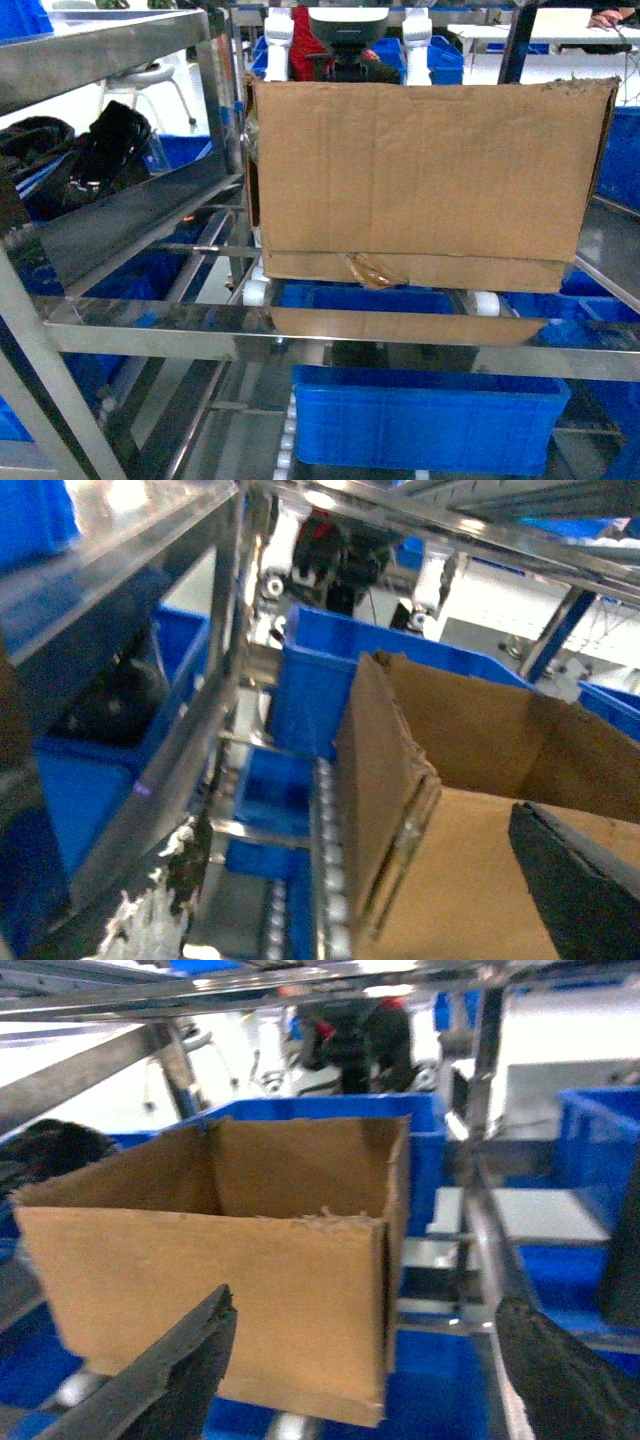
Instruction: Sort boxes to right shelf from conveyor
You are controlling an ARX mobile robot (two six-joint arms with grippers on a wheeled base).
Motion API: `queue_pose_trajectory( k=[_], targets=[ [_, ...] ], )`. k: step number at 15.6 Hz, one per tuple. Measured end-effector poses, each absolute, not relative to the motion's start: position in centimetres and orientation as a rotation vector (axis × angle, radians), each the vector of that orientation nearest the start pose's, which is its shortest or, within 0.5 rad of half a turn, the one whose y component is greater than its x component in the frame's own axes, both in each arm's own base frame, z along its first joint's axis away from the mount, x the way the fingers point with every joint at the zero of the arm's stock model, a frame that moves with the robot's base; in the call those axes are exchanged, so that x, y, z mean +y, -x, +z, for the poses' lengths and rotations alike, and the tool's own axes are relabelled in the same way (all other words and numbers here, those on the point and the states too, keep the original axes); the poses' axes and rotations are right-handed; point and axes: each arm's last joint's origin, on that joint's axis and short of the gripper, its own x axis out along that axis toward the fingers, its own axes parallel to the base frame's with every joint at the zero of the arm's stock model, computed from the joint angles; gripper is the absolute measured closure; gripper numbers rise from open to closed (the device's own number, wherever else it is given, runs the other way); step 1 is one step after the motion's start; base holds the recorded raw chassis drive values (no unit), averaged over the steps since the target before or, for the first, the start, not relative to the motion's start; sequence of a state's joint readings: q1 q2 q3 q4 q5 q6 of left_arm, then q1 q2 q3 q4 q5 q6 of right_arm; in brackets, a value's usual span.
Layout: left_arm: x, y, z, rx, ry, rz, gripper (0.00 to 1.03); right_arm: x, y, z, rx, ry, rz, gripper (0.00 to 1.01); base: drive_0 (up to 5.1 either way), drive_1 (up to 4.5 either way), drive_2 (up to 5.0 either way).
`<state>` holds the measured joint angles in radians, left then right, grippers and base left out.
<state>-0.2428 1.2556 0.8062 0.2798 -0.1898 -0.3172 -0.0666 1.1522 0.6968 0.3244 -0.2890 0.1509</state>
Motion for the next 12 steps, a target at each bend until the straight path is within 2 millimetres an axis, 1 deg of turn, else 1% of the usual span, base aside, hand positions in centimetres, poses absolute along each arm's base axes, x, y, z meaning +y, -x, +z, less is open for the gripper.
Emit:
queue_pose_trajectory(
  k=[1, 2, 3, 4, 6, 7, 9, 11, 12],
  targets=[
    [-5.4, -26.1, 27.3, 0.074, 0.194, -0.011, 0.25, -0.6, -23.9, 26.2, 0.056, -0.081, 0.102, 0.32, 0.0, 0.00, 0.0],
    [-4.4, -24.6, 25.8, 0.024, 0.112, 0.003, 0.38, -0.6, -22.8, 25.2, 0.004, -0.042, 0.004, 0.45, 0.0, 0.00, 0.0],
    [-3.5, -23.4, 24.9, -0.008, 0.069, 0.013, 0.50, -0.2, -21.7, 24.4, -0.014, -0.026, -0.006, 0.58, 0.0, 0.00, 0.0],
    [-3.1, -22.2, 24.1, -0.015, 0.043, 0.005, 0.63, 0.1, -20.6, 23.3, -0.008, -0.017, 0.008, 0.71, 0.0, 0.00, 0.0],
    [-2.2, -20.2, 21.9, 0.008, 0.018, 0.003, 0.89, 0.0, -18.9, 21.5, 0.007, -0.007, 0.002, 0.97, 0.0, 0.00, 0.0],
    [-1.8, -19.4, 21.2, 0.013, 0.017, 0.005, 1.01, 0.0, -18.2, 20.9, 0.008, -0.002, 0.002, 0.99, 0.0, 0.00, 0.0],
    [-1.5, -18.5, 20.6, 0.005, 0.015, 0.003, 1.01, 0.0, -17.4, 20.3, 0.005, -0.002, 0.003, 0.99, 0.0, 0.00, 0.0],
    [-1.0, -17.0, 19.6, 0.009, 0.015, 0.001, 1.01, 0.0, -16.2, 19.4, 0.004, -0.002, 0.003, 0.99, 0.0, 0.00, 0.0],
    [-0.4, -16.6, 19.3, 0.009, 0.014, -0.008, 1.01, 0.0, -15.8, 19.0, 0.008, -0.002, 0.003, 0.99, 0.0, 0.00, 0.0]
  ],
)
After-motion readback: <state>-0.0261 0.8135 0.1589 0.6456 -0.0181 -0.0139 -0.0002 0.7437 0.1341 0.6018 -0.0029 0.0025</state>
